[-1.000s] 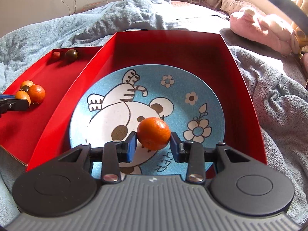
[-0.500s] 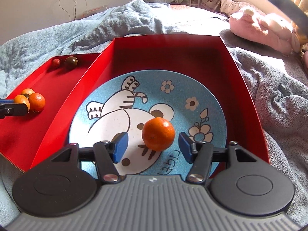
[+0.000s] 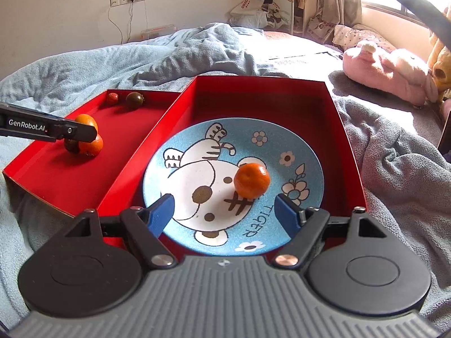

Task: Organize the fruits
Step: 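Carry the small tangerine with the left gripper onto the plate and open, then move the right gripper back to the tray and grasp another tangerine, then lift the tangerine with the right gripper toward the plate while the left gripper grasps a small tangerine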

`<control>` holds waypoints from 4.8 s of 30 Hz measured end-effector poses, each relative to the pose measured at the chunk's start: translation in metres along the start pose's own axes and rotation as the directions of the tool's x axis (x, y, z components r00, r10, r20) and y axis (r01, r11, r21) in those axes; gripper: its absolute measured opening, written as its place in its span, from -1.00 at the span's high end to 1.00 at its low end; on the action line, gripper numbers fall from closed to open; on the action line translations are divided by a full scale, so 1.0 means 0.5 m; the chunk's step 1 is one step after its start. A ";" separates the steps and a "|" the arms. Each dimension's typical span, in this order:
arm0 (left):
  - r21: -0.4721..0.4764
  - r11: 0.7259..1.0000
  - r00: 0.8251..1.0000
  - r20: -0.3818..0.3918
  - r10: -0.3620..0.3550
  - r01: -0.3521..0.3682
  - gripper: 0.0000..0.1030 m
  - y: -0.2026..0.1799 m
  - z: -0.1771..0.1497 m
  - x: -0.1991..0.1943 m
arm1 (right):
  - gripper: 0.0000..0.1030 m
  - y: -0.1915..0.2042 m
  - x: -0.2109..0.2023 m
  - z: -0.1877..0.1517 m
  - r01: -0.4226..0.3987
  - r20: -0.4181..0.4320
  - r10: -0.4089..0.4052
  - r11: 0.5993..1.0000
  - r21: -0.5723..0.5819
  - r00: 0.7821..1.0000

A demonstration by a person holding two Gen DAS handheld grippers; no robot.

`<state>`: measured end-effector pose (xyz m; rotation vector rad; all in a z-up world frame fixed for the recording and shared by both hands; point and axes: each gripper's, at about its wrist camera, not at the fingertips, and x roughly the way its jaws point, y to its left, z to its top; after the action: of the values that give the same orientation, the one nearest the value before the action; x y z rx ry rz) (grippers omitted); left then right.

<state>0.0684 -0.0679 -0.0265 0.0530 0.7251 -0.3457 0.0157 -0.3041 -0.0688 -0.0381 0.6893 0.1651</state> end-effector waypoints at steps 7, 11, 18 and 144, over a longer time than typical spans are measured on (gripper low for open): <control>0.053 0.993 0.995 -0.007 -0.104 0.104 0.29 -0.091 0.017 0.022 | -0.58 -0.024 -0.018 0.003 0.100 0.018 -0.100 0.995 0.003 0.995; 0.087 0.990 0.993 -0.052 -0.102 0.106 0.29 -0.131 0.002 0.059 | -0.58 -0.038 -0.021 0.009 0.136 0.028 -0.136 0.991 0.013 0.990; 0.156 0.981 0.988 -0.114 -0.101 0.119 0.29 -0.174 -0.026 0.103 | -0.59 -0.059 -0.032 0.017 0.157 0.045 -0.159 0.987 0.046 0.986; -0.190 0.960 0.976 -0.114 0.186 -0.205 -0.04 0.185 -0.016 0.022 | 0.12 0.199 0.064 0.154 -0.256 -0.029 0.255 0.954 -0.154 0.967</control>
<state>0.1012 0.0173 -0.0463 -0.0503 0.8392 -0.0798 0.0722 -0.1945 -0.0277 -0.1003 0.6875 0.4683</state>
